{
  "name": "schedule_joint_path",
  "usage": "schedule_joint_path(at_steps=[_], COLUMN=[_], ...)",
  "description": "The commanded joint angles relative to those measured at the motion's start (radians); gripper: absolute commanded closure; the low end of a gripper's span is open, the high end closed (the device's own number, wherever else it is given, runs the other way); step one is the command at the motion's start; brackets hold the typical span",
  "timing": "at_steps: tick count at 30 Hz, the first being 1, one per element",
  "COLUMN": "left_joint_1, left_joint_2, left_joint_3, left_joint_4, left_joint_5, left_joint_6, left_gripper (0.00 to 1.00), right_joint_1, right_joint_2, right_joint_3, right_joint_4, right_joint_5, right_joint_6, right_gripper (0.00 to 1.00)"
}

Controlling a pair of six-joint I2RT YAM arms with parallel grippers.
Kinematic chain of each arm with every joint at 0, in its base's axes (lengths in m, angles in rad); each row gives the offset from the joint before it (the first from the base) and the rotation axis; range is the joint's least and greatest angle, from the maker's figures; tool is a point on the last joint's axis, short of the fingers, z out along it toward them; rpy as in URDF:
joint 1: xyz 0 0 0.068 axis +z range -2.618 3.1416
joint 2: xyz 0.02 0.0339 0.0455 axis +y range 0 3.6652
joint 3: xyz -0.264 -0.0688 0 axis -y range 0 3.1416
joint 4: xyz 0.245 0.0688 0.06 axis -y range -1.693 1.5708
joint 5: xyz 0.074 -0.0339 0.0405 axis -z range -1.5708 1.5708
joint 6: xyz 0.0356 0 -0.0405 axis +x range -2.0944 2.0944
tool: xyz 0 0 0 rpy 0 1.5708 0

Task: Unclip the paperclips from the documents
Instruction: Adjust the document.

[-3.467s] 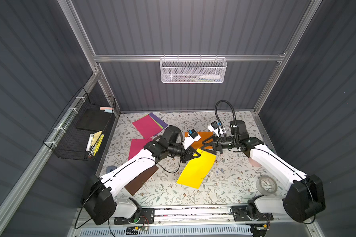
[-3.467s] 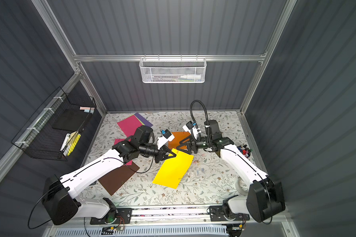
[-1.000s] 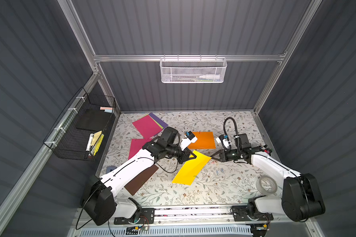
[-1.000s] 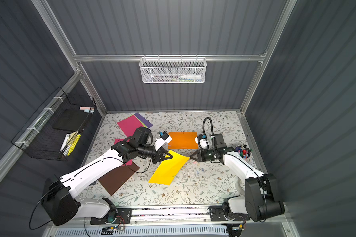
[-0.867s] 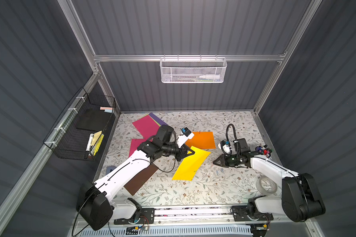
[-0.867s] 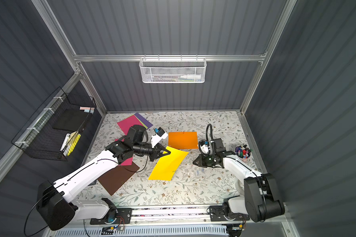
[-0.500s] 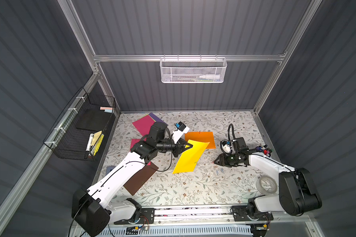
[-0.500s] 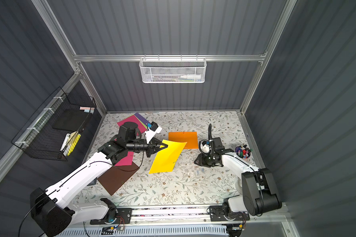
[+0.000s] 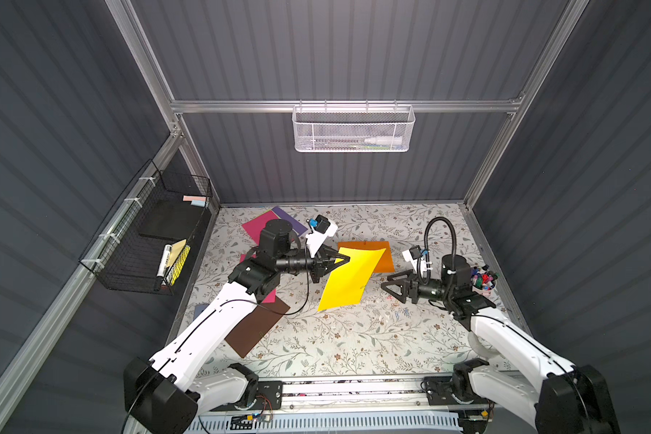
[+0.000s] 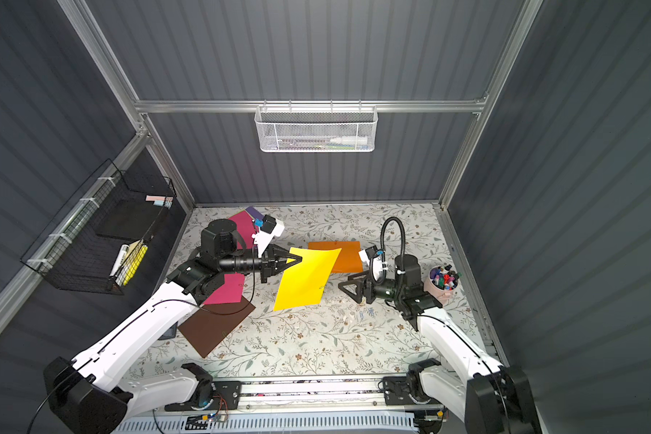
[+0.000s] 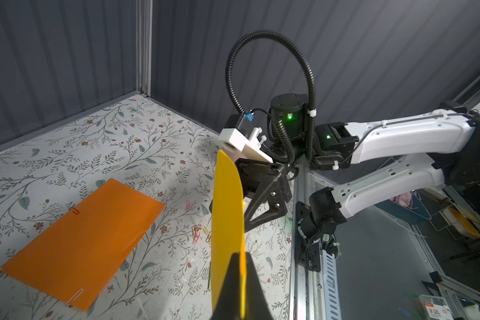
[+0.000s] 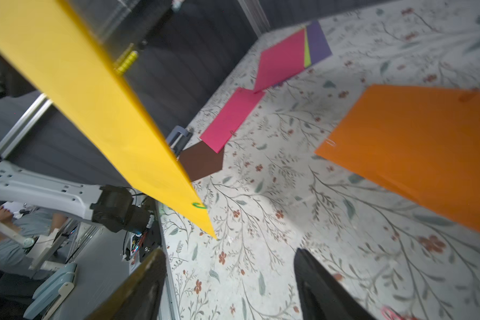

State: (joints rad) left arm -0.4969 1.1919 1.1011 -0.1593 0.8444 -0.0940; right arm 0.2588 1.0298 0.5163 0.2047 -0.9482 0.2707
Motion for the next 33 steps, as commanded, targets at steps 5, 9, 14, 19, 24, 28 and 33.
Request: schedule_joint_path(at_steps=[5,9,14,19,24,28,33], left_joint_1=[0.011,0.011,0.011,0.012,0.012,0.012,0.012], left_joint_2=[0.012,0.027,0.044,0.051,0.049,0.058,0.055], left_joint_3=[-0.014,-0.022,-0.026,-0.024,-0.032,-0.061,-0.109], left_joint_4=[0.054,0.063,0.061,0.054,0.051,0.047,0.071], left_joint_5=[0.148,0.186,0.193,0.163,0.134,0.149,0.179], left_joint_6=[-0.009,-0.005,0.010,0.015,0.012,0.016,0.003], left_gripper=[1.00,1.00,1.00,1.00,0.94,0.57,0.55], right_joint_1=[0.033,0.060,0.113,0.120,0.120,0.120,0.119], right_joint_2=[0.078,0.132,0.177,0.220,0.205,0.197,0.195], right_joint_3=[0.076,0.100,0.166,0.189,0.203,0.236,0.290], right_joint_4=[0.139,0.306,0.378,0.404,0.330,0.300,0.259], right_joint_5=[-0.134,-0.172,-0.230,-0.284,-0.287,-0.289,-0.291], right_joint_6=[-0.030,0.054,0.107,0.158,0.128,0.119,0.104], right_gripper=[0.21,0.20,0.34,0.87,1.00,1.00,1.00])
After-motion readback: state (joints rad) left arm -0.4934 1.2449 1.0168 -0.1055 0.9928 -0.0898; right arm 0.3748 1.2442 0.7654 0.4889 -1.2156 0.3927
